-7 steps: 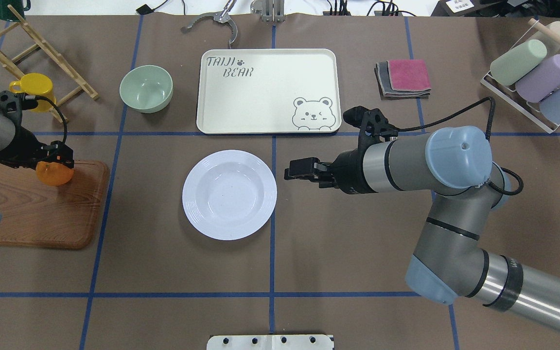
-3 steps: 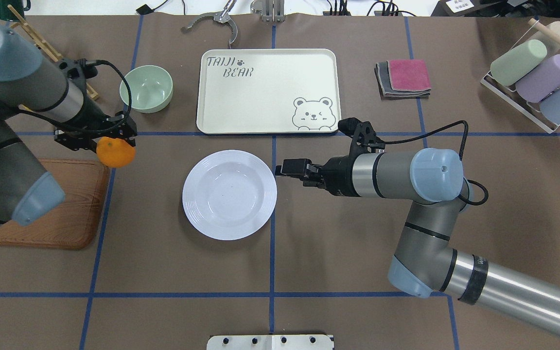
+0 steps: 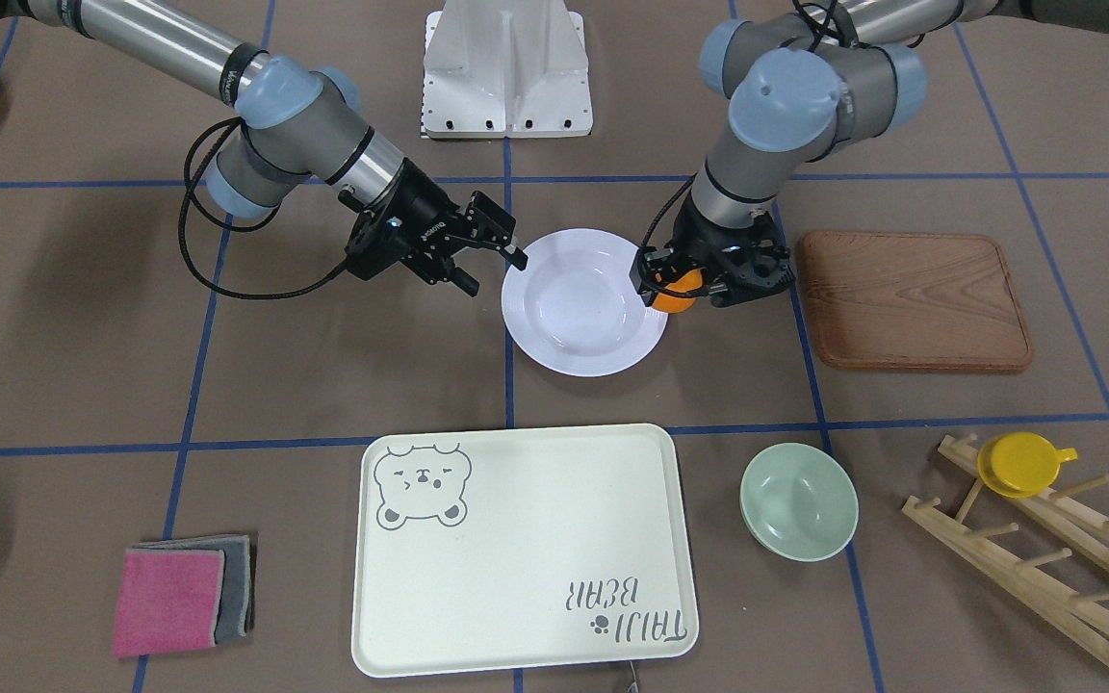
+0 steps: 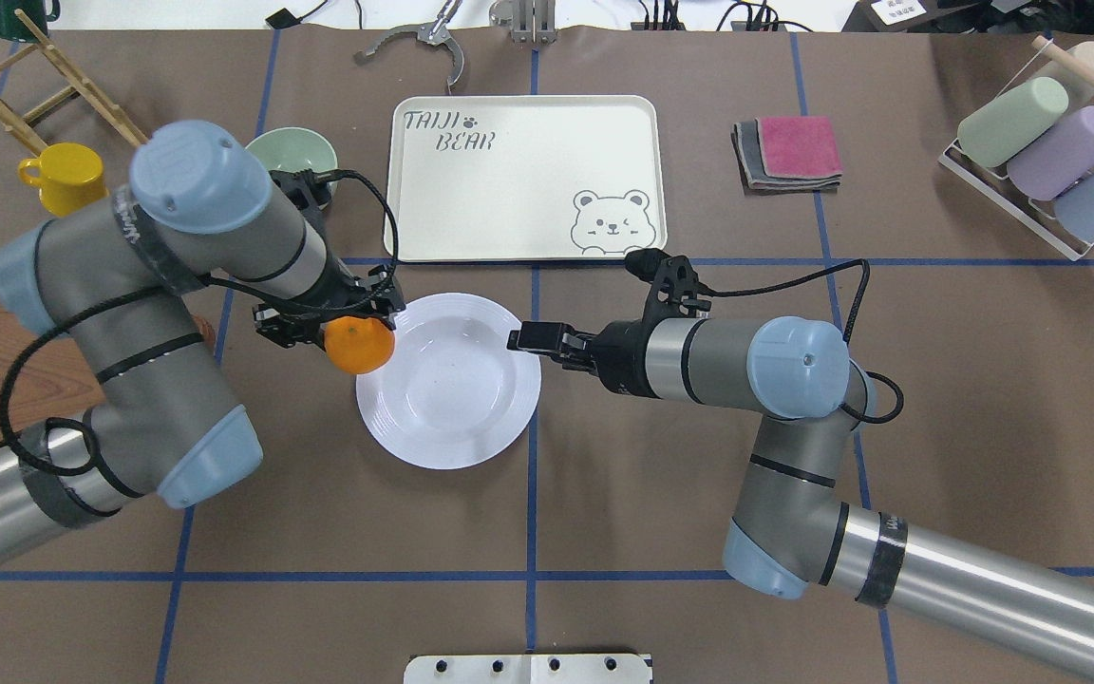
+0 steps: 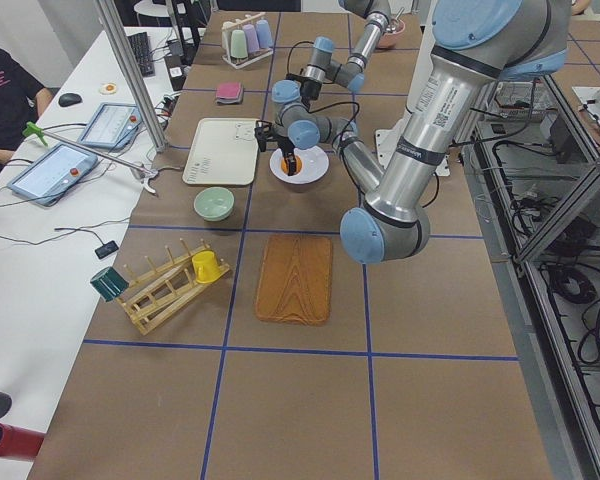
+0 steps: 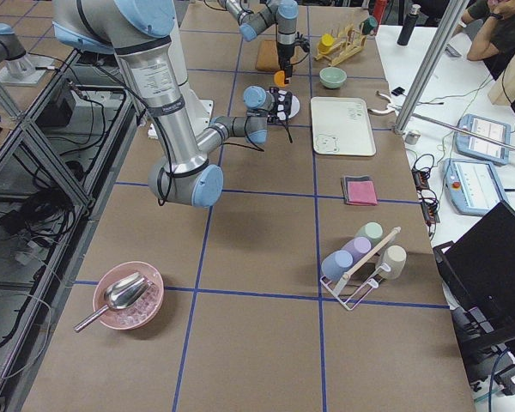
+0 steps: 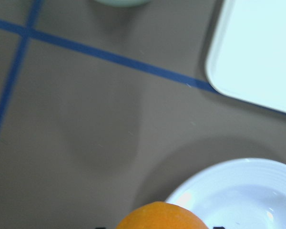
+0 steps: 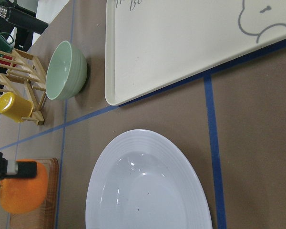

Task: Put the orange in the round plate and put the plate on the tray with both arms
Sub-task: 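Release the orange over the plate while the right gripper grips the plate rim, then lift the plate rim with the right gripper while the left arm withdraws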

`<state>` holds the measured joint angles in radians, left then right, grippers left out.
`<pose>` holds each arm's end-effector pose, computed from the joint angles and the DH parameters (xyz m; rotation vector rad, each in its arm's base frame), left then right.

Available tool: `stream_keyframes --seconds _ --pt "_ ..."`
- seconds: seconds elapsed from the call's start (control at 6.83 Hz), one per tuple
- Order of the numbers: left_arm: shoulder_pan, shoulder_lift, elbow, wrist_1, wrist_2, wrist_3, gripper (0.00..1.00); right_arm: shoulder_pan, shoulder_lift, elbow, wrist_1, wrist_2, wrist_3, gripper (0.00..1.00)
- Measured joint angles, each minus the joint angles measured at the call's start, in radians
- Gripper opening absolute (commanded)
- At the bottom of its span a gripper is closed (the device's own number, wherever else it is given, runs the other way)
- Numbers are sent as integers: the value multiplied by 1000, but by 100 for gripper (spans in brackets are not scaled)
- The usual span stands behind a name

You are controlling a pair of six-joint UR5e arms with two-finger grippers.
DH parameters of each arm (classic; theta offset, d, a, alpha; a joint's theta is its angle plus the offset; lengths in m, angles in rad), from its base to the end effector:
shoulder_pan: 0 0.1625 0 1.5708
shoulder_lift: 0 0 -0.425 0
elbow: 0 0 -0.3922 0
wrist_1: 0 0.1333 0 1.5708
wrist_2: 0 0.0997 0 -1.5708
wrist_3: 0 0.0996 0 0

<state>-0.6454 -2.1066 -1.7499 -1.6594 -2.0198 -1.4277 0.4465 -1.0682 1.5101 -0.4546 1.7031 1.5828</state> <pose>0.4626 -0.4611 0.2614 -0.0887 0.8942 -0.2879 -0.5427 -0.3930 0.2688 0.2341 -1.5463 0.2585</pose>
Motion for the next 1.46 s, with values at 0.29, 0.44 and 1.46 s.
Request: stream_keyframes --seconds 0.29,0.44,1.46 --pt "58 -62 60 -2 47 -47 97 -14 6 -34 2 -15 -2 91" --pt "72 -73 74 -5 67 -52 98 -21 6 -39 2 -19 -3 90" --pt "43 27 -61 0 100 50 97 -67 63 -93 -6 -55 10 86"
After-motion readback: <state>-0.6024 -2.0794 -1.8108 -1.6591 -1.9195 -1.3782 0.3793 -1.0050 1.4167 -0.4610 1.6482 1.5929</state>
